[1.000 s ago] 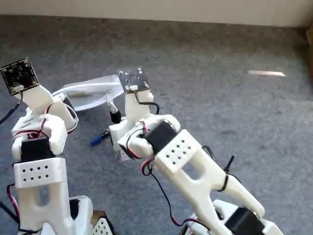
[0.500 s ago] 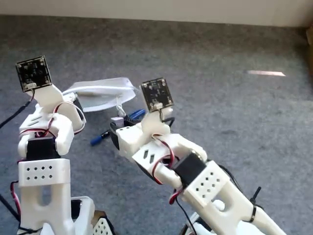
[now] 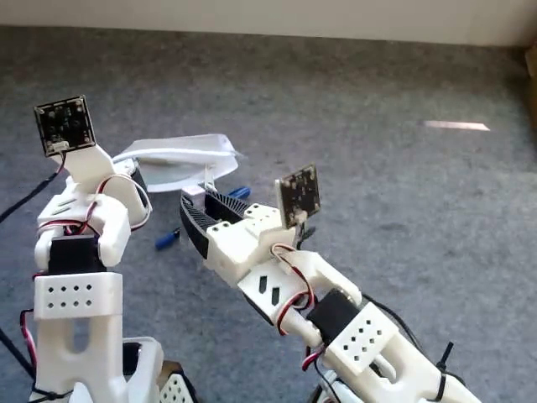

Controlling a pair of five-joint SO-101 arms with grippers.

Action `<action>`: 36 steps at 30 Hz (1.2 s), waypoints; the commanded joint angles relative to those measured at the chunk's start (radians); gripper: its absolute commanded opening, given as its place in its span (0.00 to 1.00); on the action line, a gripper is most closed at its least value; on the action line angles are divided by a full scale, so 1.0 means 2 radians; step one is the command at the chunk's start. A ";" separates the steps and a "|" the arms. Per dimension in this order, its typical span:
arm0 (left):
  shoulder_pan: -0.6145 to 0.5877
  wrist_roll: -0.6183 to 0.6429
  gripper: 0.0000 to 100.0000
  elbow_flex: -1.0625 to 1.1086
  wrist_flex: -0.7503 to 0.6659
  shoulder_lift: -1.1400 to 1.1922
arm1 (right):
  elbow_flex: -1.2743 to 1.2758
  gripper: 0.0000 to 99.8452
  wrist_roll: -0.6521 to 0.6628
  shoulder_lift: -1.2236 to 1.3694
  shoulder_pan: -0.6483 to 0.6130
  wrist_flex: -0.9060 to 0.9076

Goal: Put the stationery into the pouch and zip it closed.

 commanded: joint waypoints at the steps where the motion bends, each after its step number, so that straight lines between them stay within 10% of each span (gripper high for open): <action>1: 0.010 -0.003 0.01 -0.005 -0.014 -0.020 | 0.033 0.00 0.005 -0.030 0.007 -0.115; 20: 0.010 -0.003 0.01 -0.005 -0.015 -0.020 | 0.106 0.00 0.075 -0.028 0.008 -0.392; 36: 0.010 -0.003 0.01 -0.005 -0.015 -0.020 | 0.045 0.00 0.076 0.232 0.043 -0.606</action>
